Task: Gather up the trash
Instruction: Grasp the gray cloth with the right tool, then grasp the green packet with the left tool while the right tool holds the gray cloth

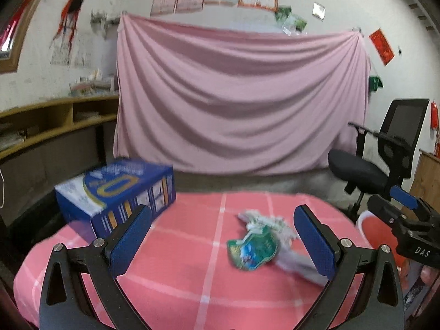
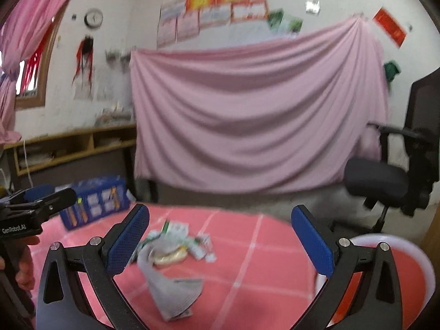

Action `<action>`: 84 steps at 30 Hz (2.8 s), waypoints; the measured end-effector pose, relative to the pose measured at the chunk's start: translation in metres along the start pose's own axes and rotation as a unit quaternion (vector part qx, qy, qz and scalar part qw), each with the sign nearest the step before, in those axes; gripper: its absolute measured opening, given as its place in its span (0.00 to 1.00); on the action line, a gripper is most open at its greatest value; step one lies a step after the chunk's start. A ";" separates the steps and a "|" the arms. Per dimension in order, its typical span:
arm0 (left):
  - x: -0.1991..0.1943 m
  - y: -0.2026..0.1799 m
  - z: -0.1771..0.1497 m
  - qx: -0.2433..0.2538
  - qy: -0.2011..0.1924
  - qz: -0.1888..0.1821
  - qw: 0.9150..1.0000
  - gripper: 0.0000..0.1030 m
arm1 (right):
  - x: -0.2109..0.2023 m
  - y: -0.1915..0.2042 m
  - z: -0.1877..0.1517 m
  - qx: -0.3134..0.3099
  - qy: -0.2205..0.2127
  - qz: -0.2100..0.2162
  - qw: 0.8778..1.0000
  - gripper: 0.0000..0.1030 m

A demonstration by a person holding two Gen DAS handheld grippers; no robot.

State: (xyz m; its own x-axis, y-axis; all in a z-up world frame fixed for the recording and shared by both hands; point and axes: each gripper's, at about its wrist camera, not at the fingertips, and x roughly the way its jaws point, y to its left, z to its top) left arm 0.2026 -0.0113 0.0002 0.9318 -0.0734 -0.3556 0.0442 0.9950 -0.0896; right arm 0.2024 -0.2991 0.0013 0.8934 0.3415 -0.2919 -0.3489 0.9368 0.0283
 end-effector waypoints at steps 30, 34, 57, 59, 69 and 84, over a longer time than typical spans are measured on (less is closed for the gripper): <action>0.088 0.015 -0.021 -0.045 0.249 -0.074 0.965 0.41 | 0.063 0.033 -0.041 -0.051 0.262 0.125 0.956 0.15; 0.095 0.013 -0.019 -0.045 0.261 -0.074 0.961 0.41 | 0.059 0.018 -0.036 -0.021 0.243 0.106 0.964 0.08; 0.074 0.008 -0.008 -0.055 0.196 -0.060 0.977 0.00 | 0.038 0.003 -0.022 -0.001 0.153 0.042 0.987 0.05; 0.060 0.007 -0.005 -0.050 0.158 -0.054 0.985 0.00 | 0.032 0.007 -0.020 -0.013 0.136 0.039 0.990 0.05; 0.029 -0.012 -0.010 -0.014 0.084 -0.022 0.996 0.00 | 0.020 0.006 -0.016 -0.017 0.095 0.037 0.995 0.05; 0.056 0.003 -0.014 -0.070 0.170 -0.031 0.982 0.00 | 0.053 -0.009 -0.032 0.034 0.226 0.073 0.971 0.52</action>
State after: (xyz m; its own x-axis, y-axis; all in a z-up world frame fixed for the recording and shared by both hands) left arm 0.2496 -0.0129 -0.0331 0.7533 -0.1754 -0.6339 0.0240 0.9705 -0.2401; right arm 0.2435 -0.2920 -0.0448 0.6153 0.4162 -0.6695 -0.4290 0.8893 0.1586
